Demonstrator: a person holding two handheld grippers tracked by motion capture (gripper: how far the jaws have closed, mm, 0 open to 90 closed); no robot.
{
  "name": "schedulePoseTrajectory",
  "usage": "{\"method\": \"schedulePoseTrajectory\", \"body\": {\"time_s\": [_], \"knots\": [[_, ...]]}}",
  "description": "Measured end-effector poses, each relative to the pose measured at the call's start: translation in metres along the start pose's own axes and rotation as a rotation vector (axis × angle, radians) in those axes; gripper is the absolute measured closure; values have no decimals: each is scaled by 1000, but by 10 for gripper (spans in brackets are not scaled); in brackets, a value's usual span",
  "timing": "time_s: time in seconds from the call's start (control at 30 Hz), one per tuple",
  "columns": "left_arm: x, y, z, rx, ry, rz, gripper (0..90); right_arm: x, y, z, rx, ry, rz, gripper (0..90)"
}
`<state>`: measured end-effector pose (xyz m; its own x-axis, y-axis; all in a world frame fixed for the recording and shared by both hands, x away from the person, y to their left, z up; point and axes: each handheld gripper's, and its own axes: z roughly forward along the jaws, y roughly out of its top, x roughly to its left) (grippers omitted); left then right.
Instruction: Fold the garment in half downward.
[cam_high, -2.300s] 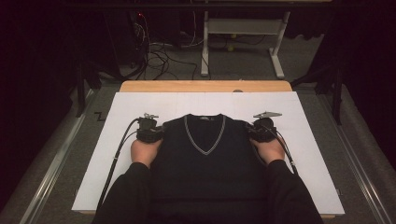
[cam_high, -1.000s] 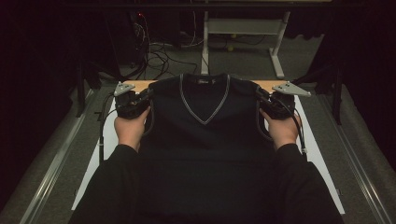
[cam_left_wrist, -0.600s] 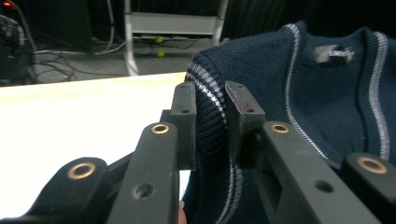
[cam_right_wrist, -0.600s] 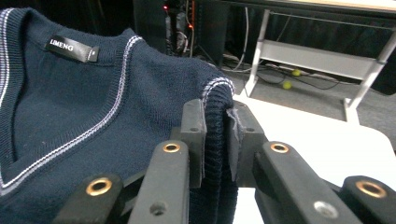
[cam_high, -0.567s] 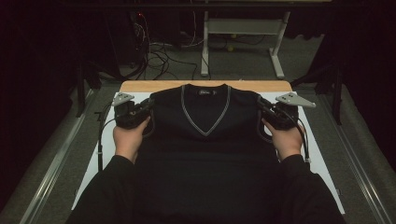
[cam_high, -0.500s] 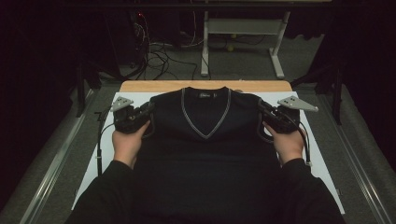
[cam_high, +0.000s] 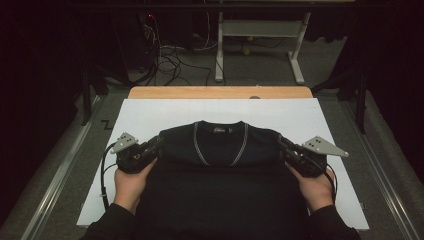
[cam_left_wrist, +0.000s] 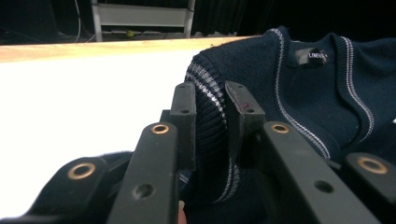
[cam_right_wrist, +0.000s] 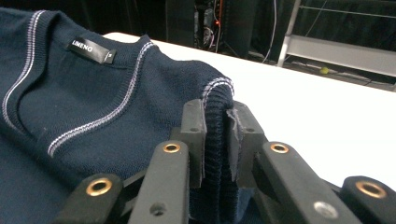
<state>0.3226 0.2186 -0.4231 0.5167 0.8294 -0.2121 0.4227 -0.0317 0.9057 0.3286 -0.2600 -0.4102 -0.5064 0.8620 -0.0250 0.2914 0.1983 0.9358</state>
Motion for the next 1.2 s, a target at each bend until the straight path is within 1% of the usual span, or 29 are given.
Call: {"method": "schedulePoseTrajectory", "body": {"time_s": [0.1,0.17,0.2,0.27,0.33,0.4,0.47,0.5,0.57,0.63,0.7,0.8,0.9,1.0,1.17,1.2], "knots": [[-4,-9,-6,7,-11,17,711,5,-7,-7,2,6,-17,791],[-7,-16,-12,-3,-30,17,711,8,-12,-12,-2,10,-33,791],[-9,-19,-16,-10,-37,16,711,10,-14,-15,-6,13,-34,791],[-12,-26,-22,-16,-45,26,710,12,-18,-19,-15,23,-32,791],[-14,-31,-28,-8,-45,39,710,15,-23,-23,-20,26,-34,791],[-15,-35,-32,-4,-48,37,710,17,-29,-28,-25,35,-32,792],[-15,-38,-37,-5,-61,19,710,20,-34,-33,-21,45,-28,791],[-16,-38,-39,-8,-63,19,710,21,-36,-35,-18,49,-31,791],[-20,-39,-45,-15,-64,35,710,24,-37,-41,-30,57,-29,791],[-24,-39,-50,-22,-74,38,710,27,-36,-48,-42,62,-31,791],[-30,-41,-57,-29,-82,49,709,30,-36,-54,-55,67,-38,791],[-38,-45,-68,-34,-93,61,709,35,-37,-62,-61,74,-45,791],[-43,-50,-77,-25,-99,73,707,38,-40,-70,-60,81,-41,791],[-48,-56,-85,-20,-112,59,705,42,-43,-78,-57,92,-37,791],[-56,-62,-102,-24,-135,74,706,49,-48,-96,-59,102,-42,790],[-58,-64,-104,-22,-137,73,706,50,-50,-99,-56,105,-37,790]]}}
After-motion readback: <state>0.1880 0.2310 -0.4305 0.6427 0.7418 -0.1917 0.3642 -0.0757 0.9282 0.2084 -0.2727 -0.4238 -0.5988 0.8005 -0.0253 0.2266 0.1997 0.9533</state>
